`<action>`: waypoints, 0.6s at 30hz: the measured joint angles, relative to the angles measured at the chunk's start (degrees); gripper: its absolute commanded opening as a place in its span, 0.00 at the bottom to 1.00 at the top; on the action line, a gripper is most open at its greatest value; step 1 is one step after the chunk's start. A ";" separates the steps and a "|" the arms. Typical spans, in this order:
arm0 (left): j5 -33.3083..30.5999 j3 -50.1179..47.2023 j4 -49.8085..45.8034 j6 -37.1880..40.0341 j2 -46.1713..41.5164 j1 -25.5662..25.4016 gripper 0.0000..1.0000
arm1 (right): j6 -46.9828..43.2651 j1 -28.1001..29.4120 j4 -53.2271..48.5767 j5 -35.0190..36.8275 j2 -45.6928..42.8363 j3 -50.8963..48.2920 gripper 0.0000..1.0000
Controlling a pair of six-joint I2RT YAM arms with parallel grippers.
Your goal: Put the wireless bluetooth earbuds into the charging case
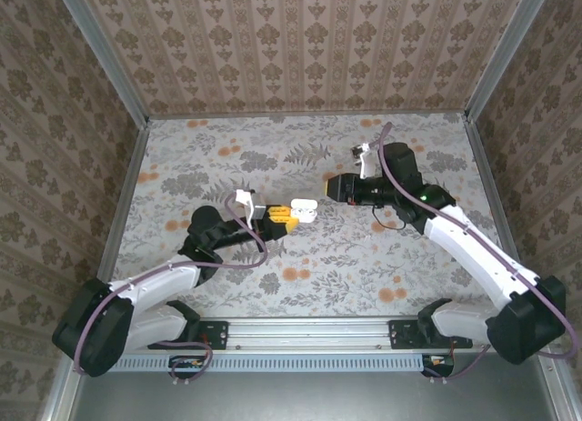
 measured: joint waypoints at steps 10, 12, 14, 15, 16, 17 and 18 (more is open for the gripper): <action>0.98 2.08 2.43 -1.18 3.41 -0.15 0.00 | 9.03 0.37 10.86 -15.21 7.23 -0.48 0.27; 1.05 2.08 2.29 -1.18 3.43 -0.20 0.00 | 9.01 0.68 11.85 -16.46 6.58 -0.66 0.27; 0.90 2.08 2.03 -1.16 3.43 -0.28 0.00 | 8.46 0.92 11.74 -17.38 5.42 -0.74 0.27; 0.76 2.08 1.99 -1.18 3.43 -0.26 0.00 | 7.80 1.22 11.39 -17.81 4.76 -0.76 0.27; 0.55 2.08 1.92 -1.18 3.43 -0.26 0.00 | 7.06 1.73 10.86 -18.25 4.00 -0.76 0.27; 0.35 2.10 1.84 -1.18 3.43 -0.26 0.00 | 6.19 2.29 10.19 -18.51 3.19 -0.76 0.27; 0.52 2.14 1.77 -1.18 3.43 -0.26 0.00 | 5.44 2.71 9.60 -18.51 2.45 -0.76 0.27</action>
